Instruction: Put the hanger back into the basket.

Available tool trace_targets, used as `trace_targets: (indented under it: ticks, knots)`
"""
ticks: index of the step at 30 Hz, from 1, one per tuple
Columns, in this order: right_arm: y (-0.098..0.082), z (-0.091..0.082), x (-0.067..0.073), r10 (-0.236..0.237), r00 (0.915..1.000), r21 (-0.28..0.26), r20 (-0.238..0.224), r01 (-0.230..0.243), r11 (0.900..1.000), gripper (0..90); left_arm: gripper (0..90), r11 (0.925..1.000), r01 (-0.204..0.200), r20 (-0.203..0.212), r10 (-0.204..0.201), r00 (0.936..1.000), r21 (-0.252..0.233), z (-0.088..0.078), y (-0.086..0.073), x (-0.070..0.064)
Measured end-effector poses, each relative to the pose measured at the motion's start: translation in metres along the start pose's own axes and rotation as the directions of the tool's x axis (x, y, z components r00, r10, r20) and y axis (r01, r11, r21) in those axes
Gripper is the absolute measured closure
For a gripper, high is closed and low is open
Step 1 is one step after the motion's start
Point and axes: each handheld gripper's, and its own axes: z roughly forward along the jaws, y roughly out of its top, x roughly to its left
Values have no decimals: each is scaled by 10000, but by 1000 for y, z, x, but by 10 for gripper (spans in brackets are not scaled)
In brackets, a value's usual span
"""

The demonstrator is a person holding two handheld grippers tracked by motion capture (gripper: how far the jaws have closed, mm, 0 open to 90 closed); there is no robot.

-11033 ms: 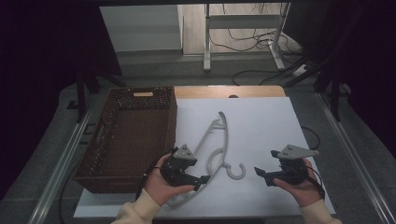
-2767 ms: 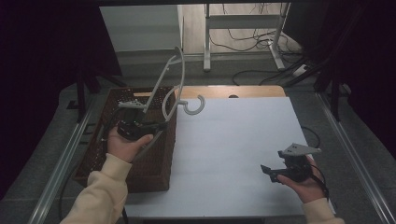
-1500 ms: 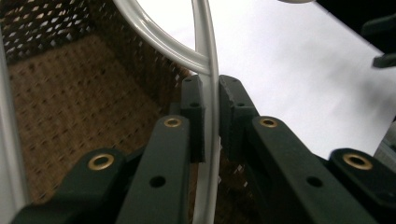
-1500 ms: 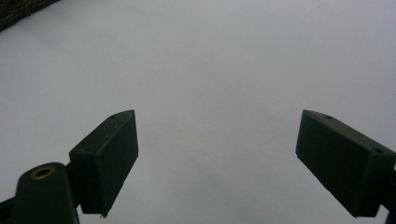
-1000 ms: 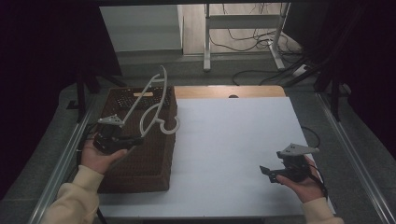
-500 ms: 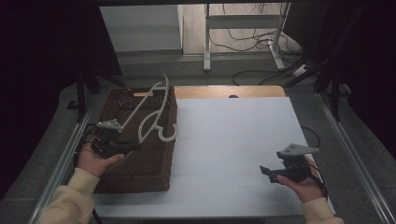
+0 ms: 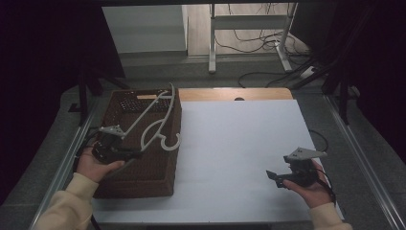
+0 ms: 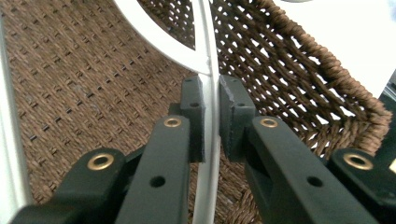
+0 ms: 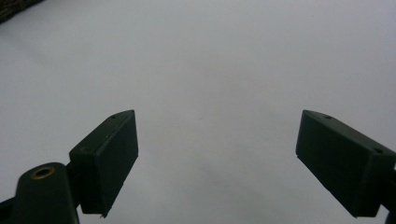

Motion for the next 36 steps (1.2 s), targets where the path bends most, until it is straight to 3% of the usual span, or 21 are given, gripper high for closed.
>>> trace_targets:
  ticks: [22,23,25,29,36]
  knots:
    - [0,0,0,-15,10000,26,10,15,10000,128,785,9988,-59,316,44,9995,493,5,-3,8]
    - [0,0,0,-16,10000,37,10,16,10000,128,740,9992,-37,249,28,9997,385,5,-3,8]
    - [0,0,0,-25,10000,36,-4,25,10000,128,544,9999,116,-1,-116,9999,94,3,-2,8]
    - [0,0,0,-48,10000,26,5,48,10000,128,364,9996,112,-456,-124,9989,-262,-3,3,5]
    - [0,0,0,-38,10000,16,1,38,10000,127,275,9969,141,-461,-177,9988,-770,-6,3,-2]
